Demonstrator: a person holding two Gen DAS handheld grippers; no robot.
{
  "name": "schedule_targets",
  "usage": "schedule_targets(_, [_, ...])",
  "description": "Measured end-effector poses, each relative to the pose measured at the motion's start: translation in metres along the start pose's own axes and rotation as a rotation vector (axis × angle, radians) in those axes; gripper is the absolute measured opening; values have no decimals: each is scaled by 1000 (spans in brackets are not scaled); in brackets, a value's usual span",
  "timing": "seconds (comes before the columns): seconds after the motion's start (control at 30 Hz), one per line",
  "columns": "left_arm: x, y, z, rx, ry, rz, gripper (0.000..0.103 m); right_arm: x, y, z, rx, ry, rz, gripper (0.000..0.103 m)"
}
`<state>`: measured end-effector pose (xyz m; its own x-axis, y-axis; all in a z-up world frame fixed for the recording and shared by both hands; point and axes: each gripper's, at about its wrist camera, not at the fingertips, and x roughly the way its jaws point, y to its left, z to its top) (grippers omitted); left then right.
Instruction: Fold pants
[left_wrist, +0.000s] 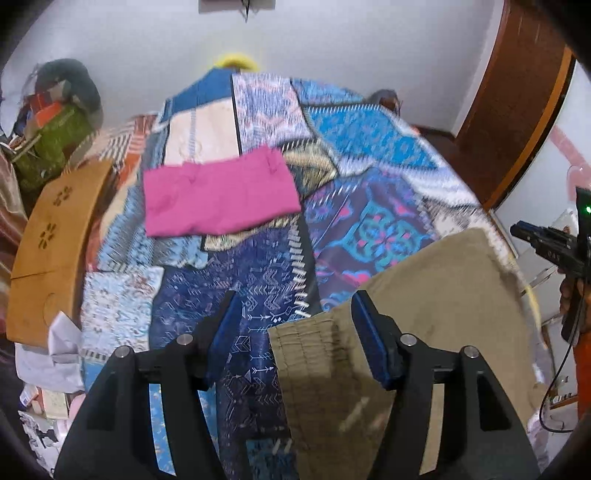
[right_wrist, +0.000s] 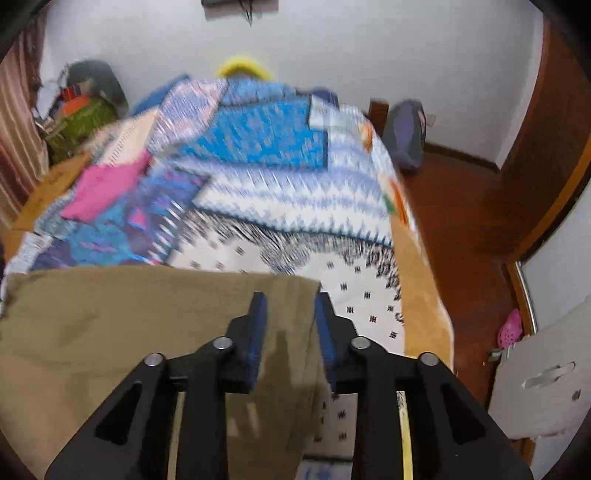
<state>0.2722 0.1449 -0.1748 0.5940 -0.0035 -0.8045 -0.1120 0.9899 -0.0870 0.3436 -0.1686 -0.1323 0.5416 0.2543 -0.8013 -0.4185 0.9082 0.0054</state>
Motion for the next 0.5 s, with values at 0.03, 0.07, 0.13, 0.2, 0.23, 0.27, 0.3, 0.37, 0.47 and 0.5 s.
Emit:
schedule_targets(0.03, [-10,-1,1,0,-18,-1,62,-12,4,1,-8,-19,8,26])
schedule_targets(0.07, [-18,-3,1,1,-32,-3,62,-26,9,1,-15,-41,16,26])
schedule_targets(0.13, [-41,-8,-3,8,-65,-18,62,-53,20,-1,-25,-86,35,26])
schedule_targets(0.2, [-57,-12,-9,19,-89,-22,64,-75,30,-5,-33,-128,50,26])
schedule_targets(0.23, [-66,-16,-14,27,-98,-24,66,-89,37,-10,-35,-153,64,26])
schedule_targets(0.27, [-71,-19,-18,32,-101,-27,69,-95,42,-11,-33,-168,73,27])
schedule_targets(0.3, [-78,-22,-24,37,-103,-38,69,-103,47,-15,-31,-183,84,29])
schedule_targets(0.37, [-85,-26,-34,39,-97,-60,70,-118,58,-24,-34,-212,95,36])
schedule_targets(0.47, [-94,-30,-54,33,-84,-92,77,-132,79,-42,-65,-232,84,39])
schedule_targets(0.5, [-95,-30,-63,17,-76,-107,80,-134,84,-46,-76,-230,77,39])
